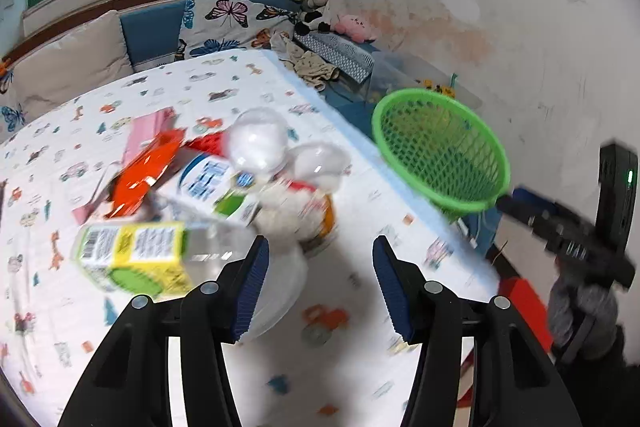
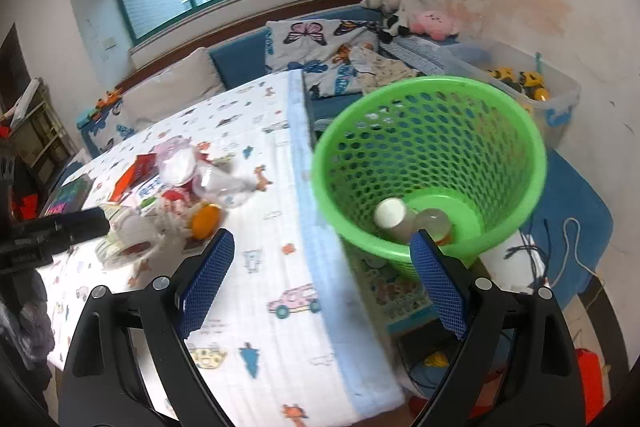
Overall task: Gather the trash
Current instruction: 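Drop the white paper cup into the green wastebasket with the left gripper, then grasp the clear plastic cup with the left gripper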
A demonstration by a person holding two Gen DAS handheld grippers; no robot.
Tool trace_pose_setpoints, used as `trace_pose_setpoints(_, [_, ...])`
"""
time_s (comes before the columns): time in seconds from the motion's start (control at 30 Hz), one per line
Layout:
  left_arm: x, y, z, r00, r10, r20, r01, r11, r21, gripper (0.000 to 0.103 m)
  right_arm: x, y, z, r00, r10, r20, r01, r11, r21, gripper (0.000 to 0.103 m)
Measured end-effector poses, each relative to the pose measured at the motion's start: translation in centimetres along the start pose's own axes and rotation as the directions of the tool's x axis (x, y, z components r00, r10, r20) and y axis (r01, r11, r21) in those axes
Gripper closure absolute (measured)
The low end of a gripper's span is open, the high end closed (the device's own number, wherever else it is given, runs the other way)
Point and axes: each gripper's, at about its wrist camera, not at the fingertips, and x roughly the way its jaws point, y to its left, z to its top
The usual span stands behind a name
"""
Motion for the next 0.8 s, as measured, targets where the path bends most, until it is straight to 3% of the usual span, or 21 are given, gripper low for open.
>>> trace_pose_setpoints(0.47, [2.3, 0.3, -2.6, 0.994, 0.104, -0.022, -0.099, 0.982, 0.16, 0.052, 1.6, 3.5, -0.2, 0.996, 0.072, -0.047, -0.074, 0.997, -0.024, 0.014])
trace_pose_setpoints(0.53, [2.8, 0.2, -2.6, 0.992, 0.121, -0.023, -0.115, 0.977, 0.18, 0.056, 2.0, 3.9, -0.2, 0.996, 0.076, -0.057, -0.078, 0.996, -0.032, 0.014])
trace_pose_setpoints(0.6, [3.2, 0.2, -2.7, 0.992, 0.124, -0.029, -0.117, 0.976, 0.186, 0.067, 2.3, 4.3, -0.3, 0.994, 0.084, -0.066, -0.086, 0.996, -0.037, 0.014])
trace_pose_setpoints(0.8, [3.0, 0.2, -2.4, 0.998, 0.056, -0.038, -0.049, 0.987, 0.156, 0.085, 3.2, 5.2, -0.4, 0.992, 0.096, -0.085, -0.101, 0.993, -0.057, 0.014])
